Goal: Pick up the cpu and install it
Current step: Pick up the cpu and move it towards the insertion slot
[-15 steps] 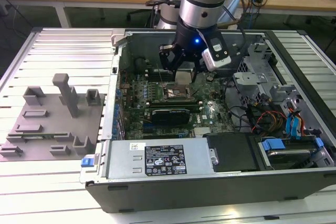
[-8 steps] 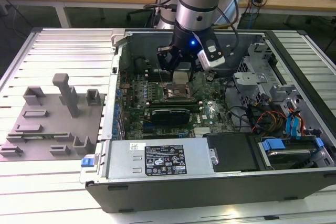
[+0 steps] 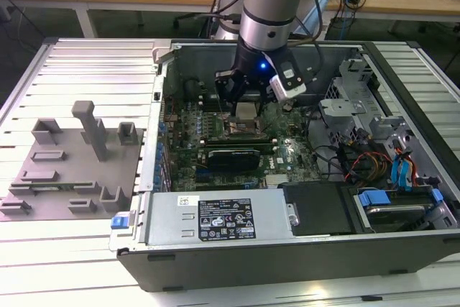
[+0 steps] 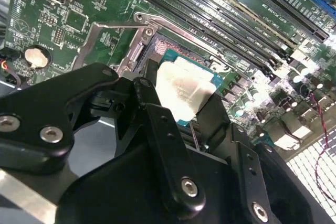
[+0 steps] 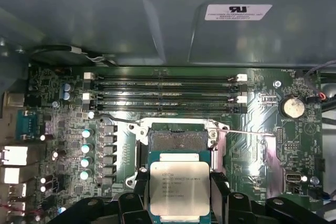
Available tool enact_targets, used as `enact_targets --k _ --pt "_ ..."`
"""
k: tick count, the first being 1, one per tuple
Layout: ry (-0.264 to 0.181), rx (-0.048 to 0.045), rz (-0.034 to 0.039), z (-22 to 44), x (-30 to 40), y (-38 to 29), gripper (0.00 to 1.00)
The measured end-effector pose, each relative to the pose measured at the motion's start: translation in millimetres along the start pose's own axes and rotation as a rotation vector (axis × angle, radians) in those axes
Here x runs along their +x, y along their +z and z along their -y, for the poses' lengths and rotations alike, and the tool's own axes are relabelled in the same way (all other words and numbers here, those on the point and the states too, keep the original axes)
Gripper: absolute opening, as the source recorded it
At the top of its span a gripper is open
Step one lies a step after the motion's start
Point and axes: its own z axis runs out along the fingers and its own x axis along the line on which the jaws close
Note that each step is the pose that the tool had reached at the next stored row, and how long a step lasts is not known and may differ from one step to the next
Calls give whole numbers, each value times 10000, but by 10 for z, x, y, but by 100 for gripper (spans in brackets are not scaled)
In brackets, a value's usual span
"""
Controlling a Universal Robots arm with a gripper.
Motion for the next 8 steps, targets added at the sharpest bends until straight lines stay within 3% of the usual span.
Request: enact_targets --k 7,8 --pt "43 36 3 -53 -4 70 55" --pt "55 282 1 -54 -4 71 55"
